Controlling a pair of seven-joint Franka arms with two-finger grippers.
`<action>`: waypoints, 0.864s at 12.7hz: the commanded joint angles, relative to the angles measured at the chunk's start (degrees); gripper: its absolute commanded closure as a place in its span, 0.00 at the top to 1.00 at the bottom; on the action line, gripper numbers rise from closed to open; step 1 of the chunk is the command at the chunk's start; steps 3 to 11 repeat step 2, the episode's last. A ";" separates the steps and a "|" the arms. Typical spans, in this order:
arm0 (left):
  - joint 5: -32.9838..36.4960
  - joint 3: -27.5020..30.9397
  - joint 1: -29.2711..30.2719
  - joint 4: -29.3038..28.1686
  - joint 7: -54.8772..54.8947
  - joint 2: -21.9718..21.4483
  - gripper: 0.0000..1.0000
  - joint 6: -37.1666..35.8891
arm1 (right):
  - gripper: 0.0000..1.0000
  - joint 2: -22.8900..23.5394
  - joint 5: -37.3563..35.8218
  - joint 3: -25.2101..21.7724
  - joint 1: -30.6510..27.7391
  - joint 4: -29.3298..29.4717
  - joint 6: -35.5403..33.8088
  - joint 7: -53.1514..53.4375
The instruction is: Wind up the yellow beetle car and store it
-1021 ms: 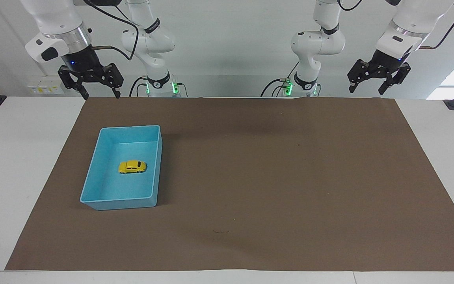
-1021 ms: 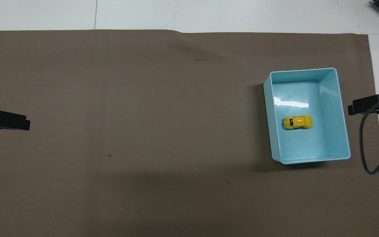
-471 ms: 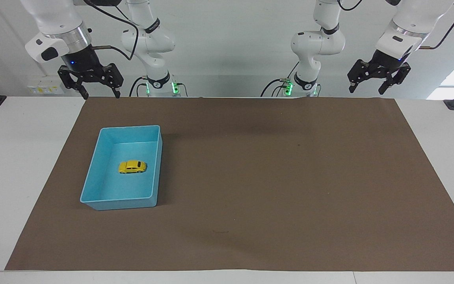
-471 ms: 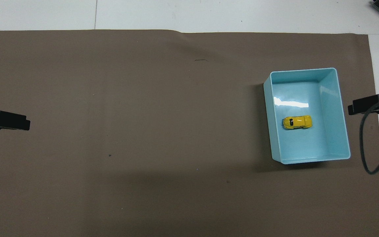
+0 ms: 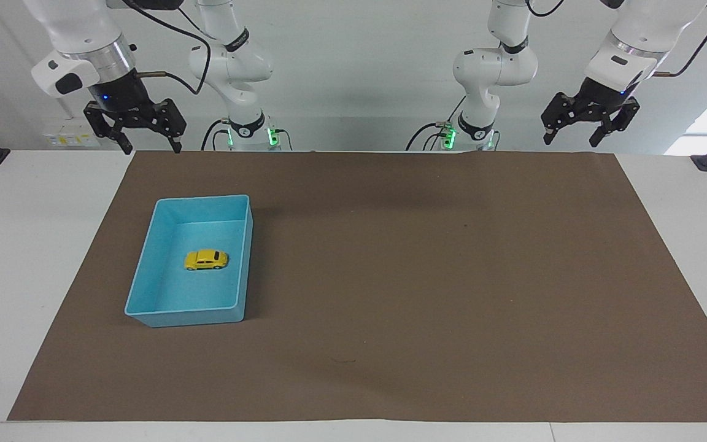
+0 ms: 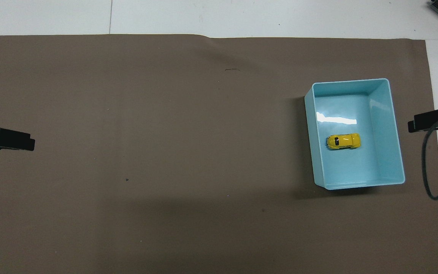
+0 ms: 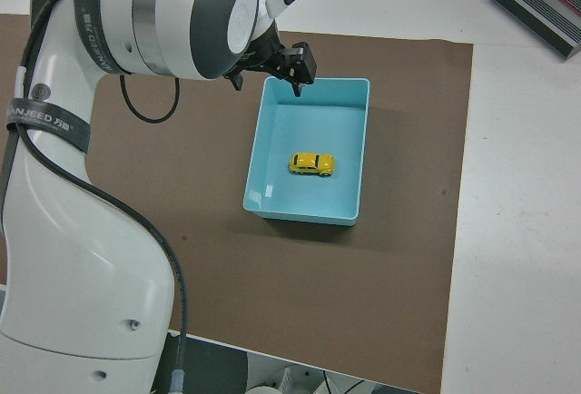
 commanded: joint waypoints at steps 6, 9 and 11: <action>-0.39 -0.52 0.97 0.86 0.55 0.20 1.00 -1.10 | 1.00 -0.44 -0.46 0.26 -0.38 0.06 -0.30 0.62; -0.39 -0.52 0.97 0.86 0.55 0.20 1.00 -1.10 | 1.00 -0.44 -0.46 0.26 -0.38 0.06 -0.30 0.62; -0.39 -0.52 0.97 0.86 0.55 0.20 1.00 -1.10 | 1.00 -0.44 -0.46 0.26 -0.38 0.06 -0.30 0.62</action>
